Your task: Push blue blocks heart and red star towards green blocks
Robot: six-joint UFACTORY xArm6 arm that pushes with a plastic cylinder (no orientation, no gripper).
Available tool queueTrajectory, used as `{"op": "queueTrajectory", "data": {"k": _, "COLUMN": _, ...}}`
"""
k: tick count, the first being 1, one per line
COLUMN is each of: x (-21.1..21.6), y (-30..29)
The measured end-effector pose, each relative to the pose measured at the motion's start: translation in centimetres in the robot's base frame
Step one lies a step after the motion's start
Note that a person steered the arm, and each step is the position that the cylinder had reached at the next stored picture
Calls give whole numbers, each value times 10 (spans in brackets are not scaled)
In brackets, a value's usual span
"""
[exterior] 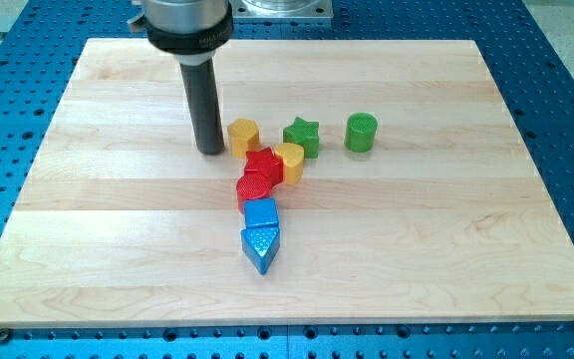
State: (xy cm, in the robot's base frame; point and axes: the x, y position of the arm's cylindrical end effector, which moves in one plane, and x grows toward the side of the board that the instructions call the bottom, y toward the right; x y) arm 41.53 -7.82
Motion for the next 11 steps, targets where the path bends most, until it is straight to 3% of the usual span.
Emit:
{"op": "queueTrajectory", "data": {"k": 4, "x": -3, "y": 252}}
{"op": "queueTrajectory", "data": {"k": 7, "x": -29, "y": 59}}
{"op": "queueTrajectory", "data": {"k": 8, "x": 16, "y": -28}}
{"op": "queueTrajectory", "data": {"k": 9, "x": 100, "y": -36}}
{"op": "queueTrajectory", "data": {"k": 10, "x": 174, "y": 13}}
{"op": "queueTrajectory", "data": {"k": 11, "x": 174, "y": 59}}
